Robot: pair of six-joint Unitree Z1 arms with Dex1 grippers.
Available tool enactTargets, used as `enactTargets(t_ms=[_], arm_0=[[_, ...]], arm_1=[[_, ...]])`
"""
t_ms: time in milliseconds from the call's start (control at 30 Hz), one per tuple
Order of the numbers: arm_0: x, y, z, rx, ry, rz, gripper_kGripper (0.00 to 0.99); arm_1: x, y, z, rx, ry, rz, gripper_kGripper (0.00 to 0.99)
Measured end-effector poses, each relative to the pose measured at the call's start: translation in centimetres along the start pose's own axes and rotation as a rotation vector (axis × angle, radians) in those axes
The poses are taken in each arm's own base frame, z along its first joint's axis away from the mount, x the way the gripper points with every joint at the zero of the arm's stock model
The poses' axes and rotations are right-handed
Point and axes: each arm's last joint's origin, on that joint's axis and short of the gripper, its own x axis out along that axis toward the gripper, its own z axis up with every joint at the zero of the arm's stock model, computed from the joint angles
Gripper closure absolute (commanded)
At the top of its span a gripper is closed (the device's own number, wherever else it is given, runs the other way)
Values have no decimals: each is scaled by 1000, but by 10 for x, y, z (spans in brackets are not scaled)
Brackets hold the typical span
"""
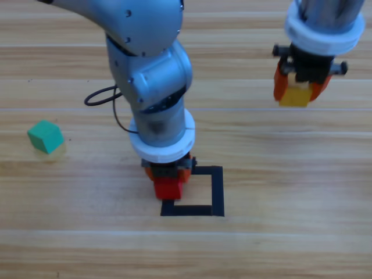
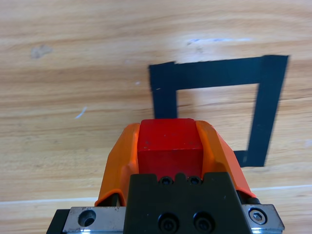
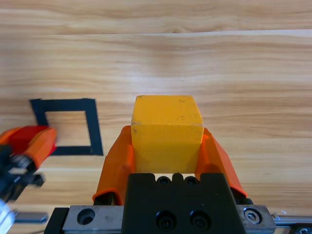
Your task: Stack the blocks in the rectangular block: red at the bottom, yellow in the middle, green on top
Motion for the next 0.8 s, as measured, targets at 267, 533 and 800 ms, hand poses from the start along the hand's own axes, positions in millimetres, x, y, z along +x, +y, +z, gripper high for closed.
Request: enactTargets(t_ms=[267, 533, 800], arm_0=[[9, -18, -8, 28, 14, 10, 952], [5, -35, -8, 14, 4, -4, 952], [8, -44, -13, 21, -1, 1, 952]], arm_1=[[-13, -7, -6, -11, -10, 9, 990], [-6, -5, -5, -27, 3, -1, 990], [13, 0, -2, -41, 34, -27, 990]])
